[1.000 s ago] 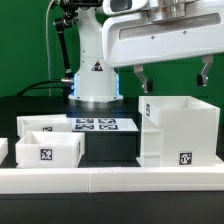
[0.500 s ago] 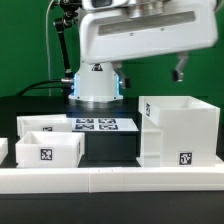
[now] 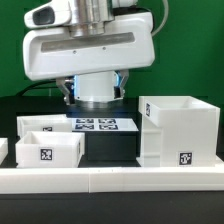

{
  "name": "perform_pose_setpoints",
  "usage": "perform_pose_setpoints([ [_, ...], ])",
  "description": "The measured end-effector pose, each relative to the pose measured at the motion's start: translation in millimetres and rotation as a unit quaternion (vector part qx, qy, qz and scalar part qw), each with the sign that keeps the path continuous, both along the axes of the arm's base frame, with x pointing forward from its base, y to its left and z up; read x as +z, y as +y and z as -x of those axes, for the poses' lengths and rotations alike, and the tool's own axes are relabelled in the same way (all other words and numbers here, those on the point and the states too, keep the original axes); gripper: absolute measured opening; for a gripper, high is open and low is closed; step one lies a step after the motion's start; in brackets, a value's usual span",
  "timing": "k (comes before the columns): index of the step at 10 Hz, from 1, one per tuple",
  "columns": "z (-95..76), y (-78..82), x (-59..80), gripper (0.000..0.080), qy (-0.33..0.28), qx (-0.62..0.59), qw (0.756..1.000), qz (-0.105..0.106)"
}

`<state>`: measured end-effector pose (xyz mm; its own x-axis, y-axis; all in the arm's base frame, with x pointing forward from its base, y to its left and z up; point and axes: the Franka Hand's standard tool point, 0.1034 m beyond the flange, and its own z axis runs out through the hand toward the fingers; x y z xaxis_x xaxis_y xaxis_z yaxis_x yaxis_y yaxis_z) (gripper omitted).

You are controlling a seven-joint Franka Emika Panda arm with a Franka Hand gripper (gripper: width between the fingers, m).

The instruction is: Assemble drawer

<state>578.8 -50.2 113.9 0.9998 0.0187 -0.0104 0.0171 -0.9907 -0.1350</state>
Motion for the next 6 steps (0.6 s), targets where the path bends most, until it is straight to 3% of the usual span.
perform_pose_setpoints([
  [4,0.3,1.8,-0.5,0.0649,0.001,0.001,1.000,0.000],
  [6,8.1,-4.5,-10.9,0.0649,0.012,-0.021,1.000,0.006],
])
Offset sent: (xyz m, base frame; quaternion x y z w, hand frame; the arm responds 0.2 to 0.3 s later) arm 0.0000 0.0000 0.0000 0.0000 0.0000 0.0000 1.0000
